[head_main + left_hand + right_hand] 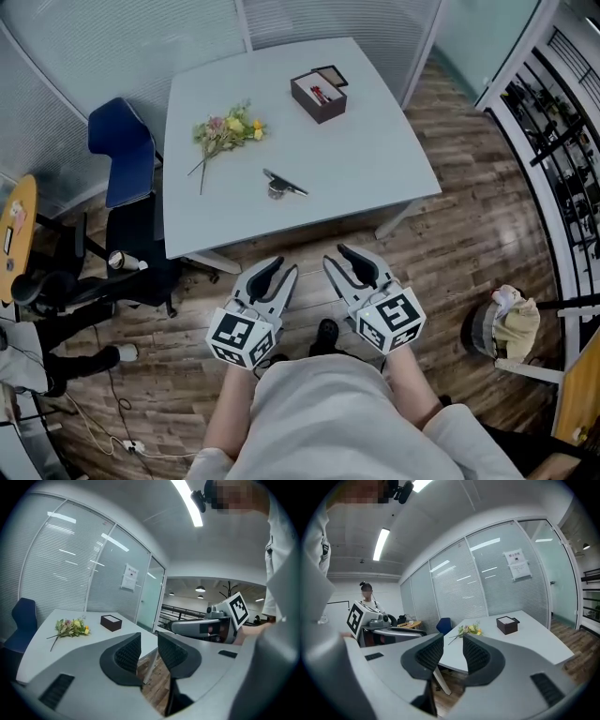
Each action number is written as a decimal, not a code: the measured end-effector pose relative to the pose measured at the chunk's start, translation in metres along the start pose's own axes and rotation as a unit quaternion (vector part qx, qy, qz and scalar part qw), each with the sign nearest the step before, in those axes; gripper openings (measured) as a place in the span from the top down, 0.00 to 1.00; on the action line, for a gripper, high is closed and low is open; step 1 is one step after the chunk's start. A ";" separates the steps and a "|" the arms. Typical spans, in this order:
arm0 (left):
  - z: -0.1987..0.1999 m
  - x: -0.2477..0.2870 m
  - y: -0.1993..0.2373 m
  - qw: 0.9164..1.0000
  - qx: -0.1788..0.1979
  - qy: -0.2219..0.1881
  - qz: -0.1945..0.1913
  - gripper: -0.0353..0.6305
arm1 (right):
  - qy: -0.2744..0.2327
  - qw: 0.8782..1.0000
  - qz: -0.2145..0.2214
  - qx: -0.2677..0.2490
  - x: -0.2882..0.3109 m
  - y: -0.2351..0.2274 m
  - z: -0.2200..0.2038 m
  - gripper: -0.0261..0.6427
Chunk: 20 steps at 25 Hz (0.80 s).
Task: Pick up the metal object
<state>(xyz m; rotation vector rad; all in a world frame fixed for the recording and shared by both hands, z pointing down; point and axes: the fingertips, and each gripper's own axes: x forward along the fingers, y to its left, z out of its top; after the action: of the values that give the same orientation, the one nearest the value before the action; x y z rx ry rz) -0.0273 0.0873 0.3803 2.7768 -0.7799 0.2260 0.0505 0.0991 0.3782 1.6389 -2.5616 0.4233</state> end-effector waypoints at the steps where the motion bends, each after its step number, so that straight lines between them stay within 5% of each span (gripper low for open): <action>1: -0.001 0.004 -0.001 1.000 -0.002 0.001 0.003 0.77 | 0.001 1.000 0.003 0.001 -0.001 -0.005 -0.001 0.79; 20: -0.012 0.028 0.001 0.998 -0.041 0.011 0.056 0.77 | 0.024 0.999 0.014 0.024 -0.020 -0.047 -0.022 0.79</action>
<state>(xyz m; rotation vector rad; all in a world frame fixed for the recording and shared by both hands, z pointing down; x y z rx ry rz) -0.0048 0.0758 0.3978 2.6522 -0.9194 0.2387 0.0997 0.1038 0.4047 1.5896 -2.5604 0.5243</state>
